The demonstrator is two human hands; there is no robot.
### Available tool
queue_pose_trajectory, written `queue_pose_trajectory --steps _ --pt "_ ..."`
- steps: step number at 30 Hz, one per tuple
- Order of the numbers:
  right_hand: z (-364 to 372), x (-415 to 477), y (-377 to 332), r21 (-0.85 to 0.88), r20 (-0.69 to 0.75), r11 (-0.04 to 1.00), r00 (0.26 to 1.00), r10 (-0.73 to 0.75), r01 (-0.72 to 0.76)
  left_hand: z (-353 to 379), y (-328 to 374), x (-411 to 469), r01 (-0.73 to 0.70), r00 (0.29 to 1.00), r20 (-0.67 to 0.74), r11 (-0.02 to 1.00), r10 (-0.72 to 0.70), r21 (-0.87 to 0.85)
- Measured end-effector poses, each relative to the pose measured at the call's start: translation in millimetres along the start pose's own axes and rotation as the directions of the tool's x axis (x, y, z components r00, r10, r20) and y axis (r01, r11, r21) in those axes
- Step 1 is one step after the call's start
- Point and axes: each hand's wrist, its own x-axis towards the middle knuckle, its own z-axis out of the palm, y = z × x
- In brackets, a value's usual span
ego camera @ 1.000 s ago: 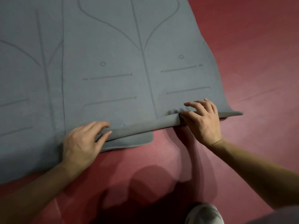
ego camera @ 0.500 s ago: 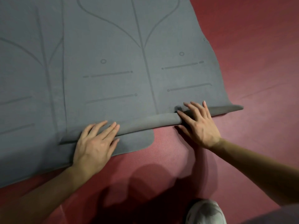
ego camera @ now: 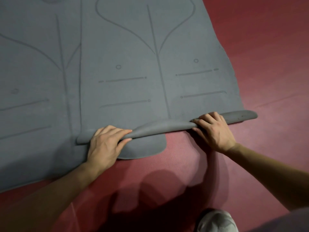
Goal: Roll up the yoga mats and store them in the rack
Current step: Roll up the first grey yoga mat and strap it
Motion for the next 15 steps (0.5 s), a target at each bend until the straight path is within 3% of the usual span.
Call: queue_pose_trajectory --steps 5,10,15 --pt "-17.5 -12.5 1.4 0.066 0.052 0.993 0.994 -0.101 0.097 -6.5 -1.3 -13.3 -0.080 0.996 0.027 0.996 0.081 -0.042" --pt "-10.7 -5.2 0.5 0.056 0.136 0.998 0.990 -0.048 0.041 -10.6 -3.6 -0.6 0.127 0.981 0.164 0.980 -0.102 -0.152" --pt "-6.9 17.1 6.3 0.077 0.150 0.997 0.989 -0.006 -0.006 -11.5 -16.8 26.0 0.092 0.982 0.178 0.982 -0.063 -0.163"
